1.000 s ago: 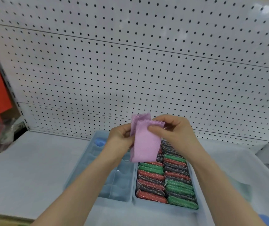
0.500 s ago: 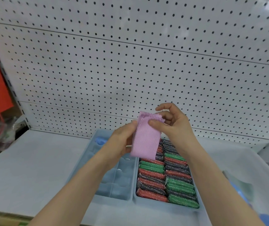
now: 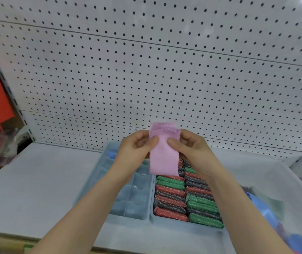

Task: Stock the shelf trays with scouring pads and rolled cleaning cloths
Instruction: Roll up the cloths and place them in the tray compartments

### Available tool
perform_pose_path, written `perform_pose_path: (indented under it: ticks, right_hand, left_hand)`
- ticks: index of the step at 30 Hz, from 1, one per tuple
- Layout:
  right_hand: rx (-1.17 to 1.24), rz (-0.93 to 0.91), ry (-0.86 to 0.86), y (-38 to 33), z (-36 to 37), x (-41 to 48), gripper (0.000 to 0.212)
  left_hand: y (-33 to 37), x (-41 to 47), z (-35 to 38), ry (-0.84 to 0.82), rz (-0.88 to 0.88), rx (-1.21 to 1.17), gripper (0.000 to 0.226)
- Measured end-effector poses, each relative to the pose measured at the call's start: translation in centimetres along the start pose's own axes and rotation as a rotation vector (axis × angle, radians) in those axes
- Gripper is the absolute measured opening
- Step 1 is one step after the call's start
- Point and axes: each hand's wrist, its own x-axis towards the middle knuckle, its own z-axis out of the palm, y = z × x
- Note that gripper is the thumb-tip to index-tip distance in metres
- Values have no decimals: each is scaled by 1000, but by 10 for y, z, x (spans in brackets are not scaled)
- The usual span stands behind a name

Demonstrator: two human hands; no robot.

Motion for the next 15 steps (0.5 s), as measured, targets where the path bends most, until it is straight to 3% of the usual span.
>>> perform_pose_path:
  ticks: [7,10,12,15]
  right_hand:
    - [56,-37,-88,8,-3,-5,24]
    - [9,-70,-75,12,-1,-6,24]
    - [-88,-121,-68,16,1,-6,31]
    - [-245,-182,-54,20,2,-4,40]
  left_hand:
    - [2,-4,-1,3,51,-27,30]
    - [0,-7,-1,-10,-108,-152,20]
    - [-3,-9,-4,-71,-248,-92,31]
    - [-10,-12,-7,-150,-261,34,41]
